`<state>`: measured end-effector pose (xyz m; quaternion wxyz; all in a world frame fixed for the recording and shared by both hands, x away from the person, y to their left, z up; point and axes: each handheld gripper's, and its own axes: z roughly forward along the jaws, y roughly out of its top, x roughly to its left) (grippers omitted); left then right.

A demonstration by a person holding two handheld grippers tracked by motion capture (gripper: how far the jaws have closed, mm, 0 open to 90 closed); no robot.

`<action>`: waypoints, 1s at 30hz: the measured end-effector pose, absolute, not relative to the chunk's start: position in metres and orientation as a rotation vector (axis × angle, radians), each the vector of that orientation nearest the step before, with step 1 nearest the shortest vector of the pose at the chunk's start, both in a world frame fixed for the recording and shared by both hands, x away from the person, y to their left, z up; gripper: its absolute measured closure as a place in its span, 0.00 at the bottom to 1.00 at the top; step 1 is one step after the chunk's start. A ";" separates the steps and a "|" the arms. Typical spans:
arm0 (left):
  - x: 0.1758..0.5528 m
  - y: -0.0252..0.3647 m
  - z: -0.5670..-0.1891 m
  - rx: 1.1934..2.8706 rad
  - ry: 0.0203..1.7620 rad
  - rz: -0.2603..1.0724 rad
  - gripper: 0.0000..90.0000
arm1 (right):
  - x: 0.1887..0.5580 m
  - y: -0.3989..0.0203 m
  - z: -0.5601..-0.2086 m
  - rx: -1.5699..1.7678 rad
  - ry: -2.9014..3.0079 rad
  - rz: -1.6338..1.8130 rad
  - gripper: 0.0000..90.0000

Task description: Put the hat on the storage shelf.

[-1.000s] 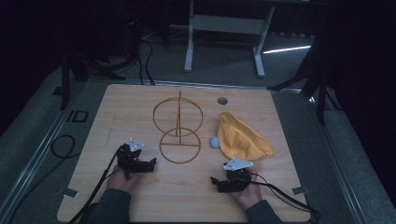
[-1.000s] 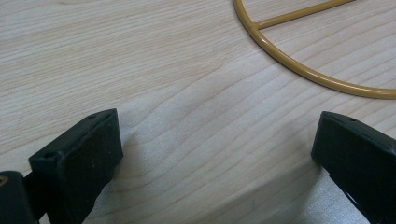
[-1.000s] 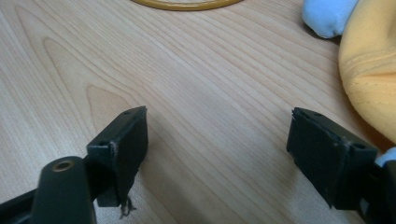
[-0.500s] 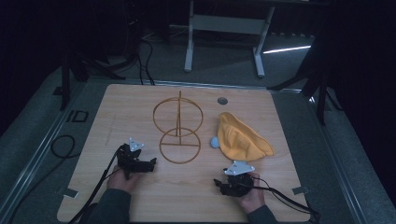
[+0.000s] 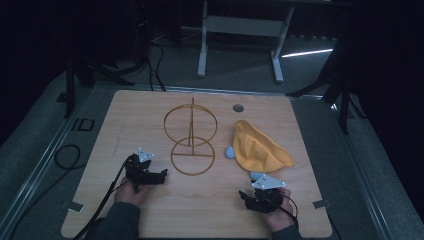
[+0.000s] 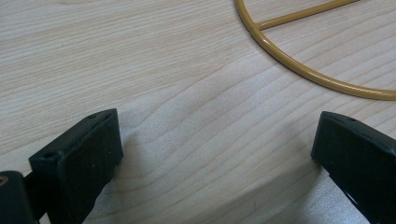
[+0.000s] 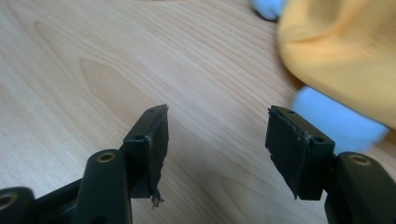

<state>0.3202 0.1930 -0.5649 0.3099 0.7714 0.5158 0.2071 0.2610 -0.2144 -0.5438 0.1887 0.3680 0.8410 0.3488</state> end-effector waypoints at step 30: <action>0.320 0.193 -0.565 2.036 1.363 0.548 0.02 | 0.298 -0.255 -0.557 1.268 2.269 0.998 0.44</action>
